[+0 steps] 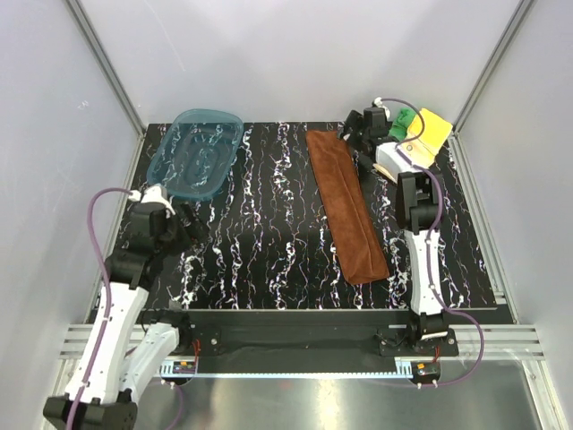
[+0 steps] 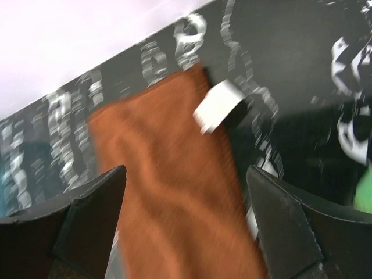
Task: Roll the towels
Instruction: Fold the towel
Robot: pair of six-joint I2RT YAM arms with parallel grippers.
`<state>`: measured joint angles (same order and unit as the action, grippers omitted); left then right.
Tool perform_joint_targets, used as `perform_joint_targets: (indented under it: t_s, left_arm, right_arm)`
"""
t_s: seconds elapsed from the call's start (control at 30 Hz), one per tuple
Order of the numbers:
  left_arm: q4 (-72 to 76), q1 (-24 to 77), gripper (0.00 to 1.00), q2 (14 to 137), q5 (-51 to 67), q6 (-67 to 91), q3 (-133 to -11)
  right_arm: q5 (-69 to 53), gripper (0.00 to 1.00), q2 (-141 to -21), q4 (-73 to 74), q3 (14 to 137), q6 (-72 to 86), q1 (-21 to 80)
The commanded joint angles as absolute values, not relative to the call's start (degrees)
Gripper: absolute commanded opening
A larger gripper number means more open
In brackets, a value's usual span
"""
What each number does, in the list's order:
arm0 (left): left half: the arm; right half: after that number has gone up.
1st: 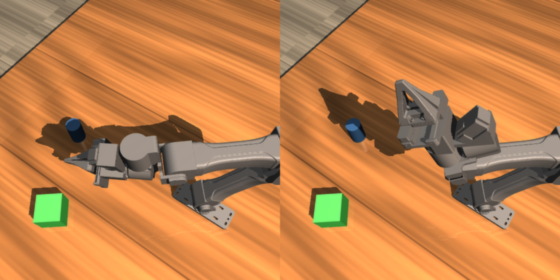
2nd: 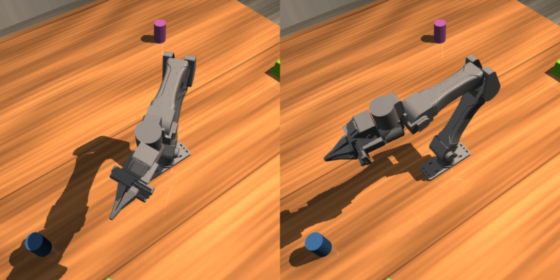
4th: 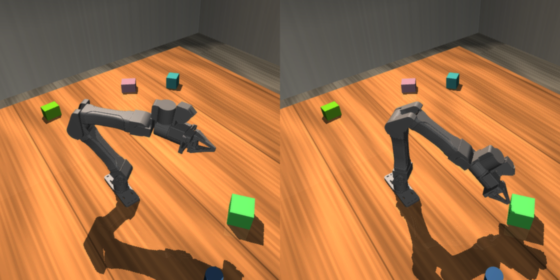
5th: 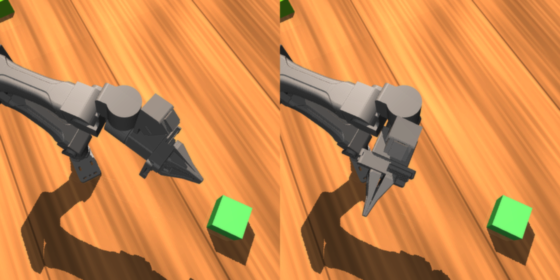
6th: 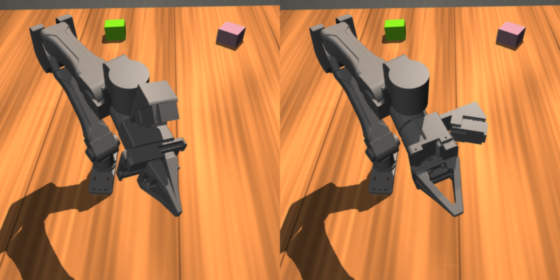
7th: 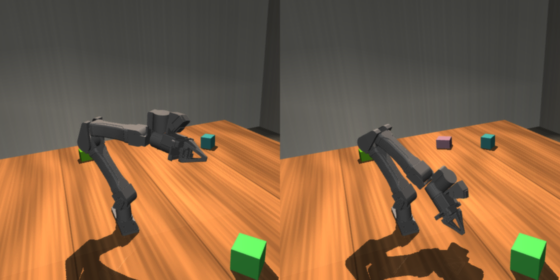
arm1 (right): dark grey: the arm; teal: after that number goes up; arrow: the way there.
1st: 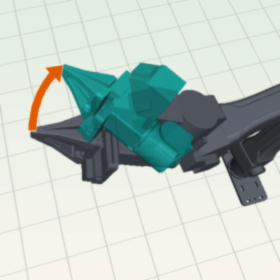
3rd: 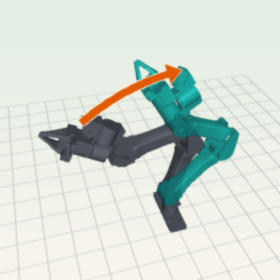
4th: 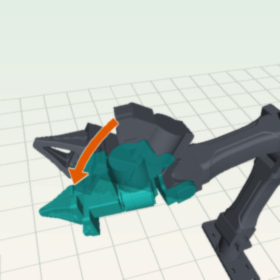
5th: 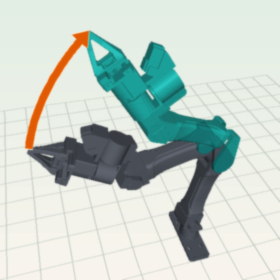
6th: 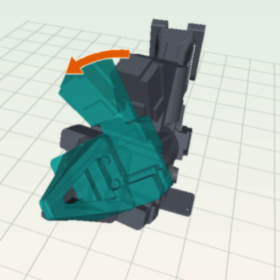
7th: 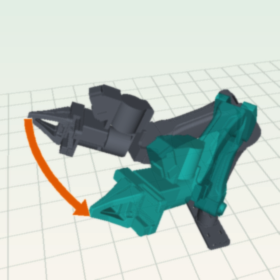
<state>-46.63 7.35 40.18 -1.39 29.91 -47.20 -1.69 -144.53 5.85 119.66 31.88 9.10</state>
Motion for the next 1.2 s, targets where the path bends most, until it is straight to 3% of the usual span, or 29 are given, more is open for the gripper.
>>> perform_joint_targets:
  t_s: [0.0,0.07,0.2,0.33,0.6,0.77,1.1,1.17]
  left_arm:
    - [-41.58,11.58,0.87,43.40,2.38,33.12,-47.37]
    - [-37.46,23.49,0.86,47.00,-4.17,37.32,-47.90]
    - [-32.71,36.79,0.85,57.87,-9.84,43.93,-50.53]
    - [-22.27,42.62,0.84,68.86,-8.88,47.81,-52.99]
    - [-10.21,47.71,0.79,91.39,-3.71,50.62,-62.92]
    - [-6.33,50.10,0.78,100.89,-2.64,53.69,-69.59]
    - [-7.38,51.68,0.74,116.54,-2.02,55.54,-78.22]
    - [-7.30,51.59,0.70,117.59,-2.29,55.81,-78.40]
  right_arm:
    - [-5.01,0.92,-125.21,-2.90,114.19,29.36,9.93]
    - [-3.26,0.92,-116.08,-2.55,102.37,29.27,9.93]
    - [-0.36,0.91,-99.38,-1.15,88.45,28.57,9.93]
    - [4.21,0.90,-83.35,4.81,70.72,28.04,9.76]
    - [6.25,0.84,-56.03,16.08,50.75,31.72,9.67]
    - [4.93,0.83,-46.95,19.51,46.41,33.92,9.67]
    - [3.43,0.82,-42.80,25.22,46.67,32.08,9.67]
    - [3.43,0.82,-42.54,25.49,46.58,31.82,9.75]
